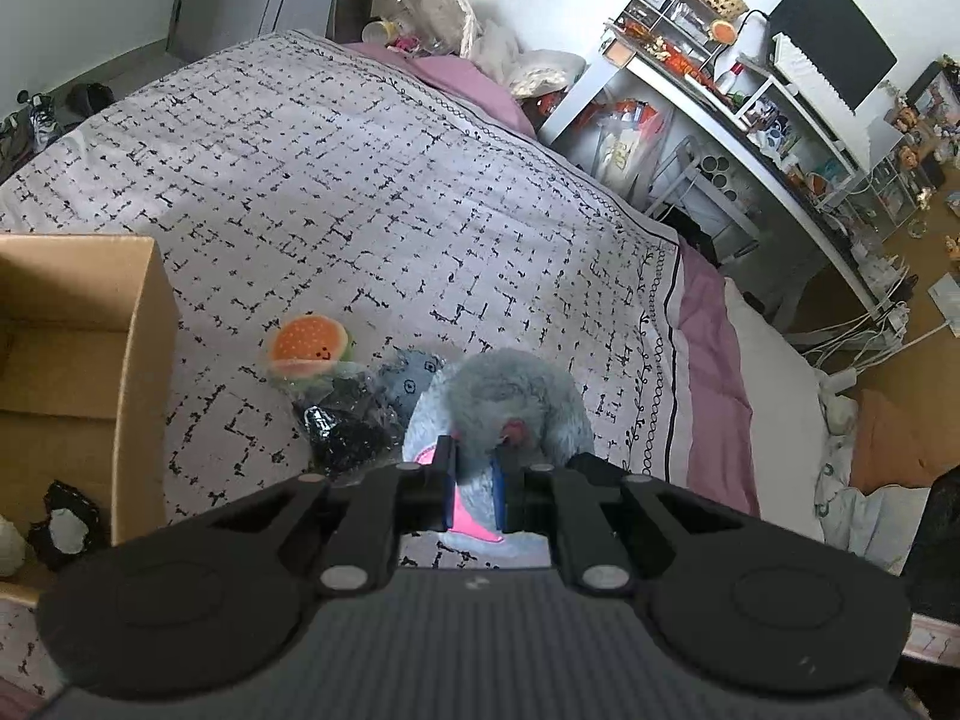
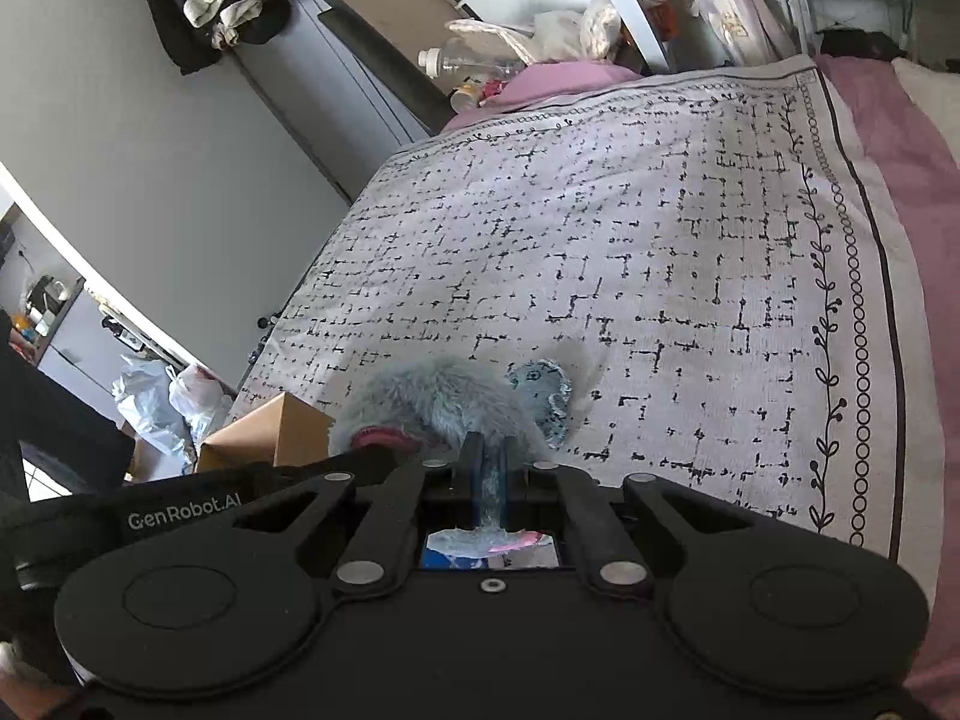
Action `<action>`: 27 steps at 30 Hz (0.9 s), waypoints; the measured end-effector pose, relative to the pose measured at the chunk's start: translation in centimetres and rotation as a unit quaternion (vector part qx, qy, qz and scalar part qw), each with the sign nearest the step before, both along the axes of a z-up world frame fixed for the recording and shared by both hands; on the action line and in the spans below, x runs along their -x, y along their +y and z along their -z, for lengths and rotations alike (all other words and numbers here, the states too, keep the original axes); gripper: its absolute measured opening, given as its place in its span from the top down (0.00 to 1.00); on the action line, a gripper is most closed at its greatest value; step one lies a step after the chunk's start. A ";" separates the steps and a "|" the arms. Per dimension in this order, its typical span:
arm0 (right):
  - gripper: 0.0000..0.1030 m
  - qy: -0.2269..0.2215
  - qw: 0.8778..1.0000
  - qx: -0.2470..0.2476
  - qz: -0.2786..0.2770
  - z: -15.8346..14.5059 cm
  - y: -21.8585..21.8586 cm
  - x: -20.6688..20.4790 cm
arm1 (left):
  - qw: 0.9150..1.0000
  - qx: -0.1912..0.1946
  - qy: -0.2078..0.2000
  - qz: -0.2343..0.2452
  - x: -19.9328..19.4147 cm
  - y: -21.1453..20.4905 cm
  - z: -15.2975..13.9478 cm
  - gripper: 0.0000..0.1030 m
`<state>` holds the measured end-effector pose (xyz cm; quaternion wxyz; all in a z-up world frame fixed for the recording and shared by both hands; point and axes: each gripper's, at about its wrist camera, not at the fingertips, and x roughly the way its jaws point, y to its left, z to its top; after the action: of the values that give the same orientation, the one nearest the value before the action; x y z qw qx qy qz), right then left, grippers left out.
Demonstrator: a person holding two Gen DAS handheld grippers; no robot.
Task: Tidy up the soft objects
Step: 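Lift the grey plush with both tools and carry it over the box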
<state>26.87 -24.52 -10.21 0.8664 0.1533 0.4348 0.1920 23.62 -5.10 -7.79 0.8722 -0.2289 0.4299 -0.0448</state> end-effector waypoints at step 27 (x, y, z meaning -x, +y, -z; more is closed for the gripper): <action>0.95 -0.049 0.998 0.035 -0.029 -5.3 9.5 4.2 | 0.999 0.020 -0.040 -0.022 4.6 8.8 -3.9 0.90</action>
<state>22.69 -15.04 -4.90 0.8857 0.1004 0.4021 0.2093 19.01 3.69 -3.85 0.8845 -0.2541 0.3888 -0.0431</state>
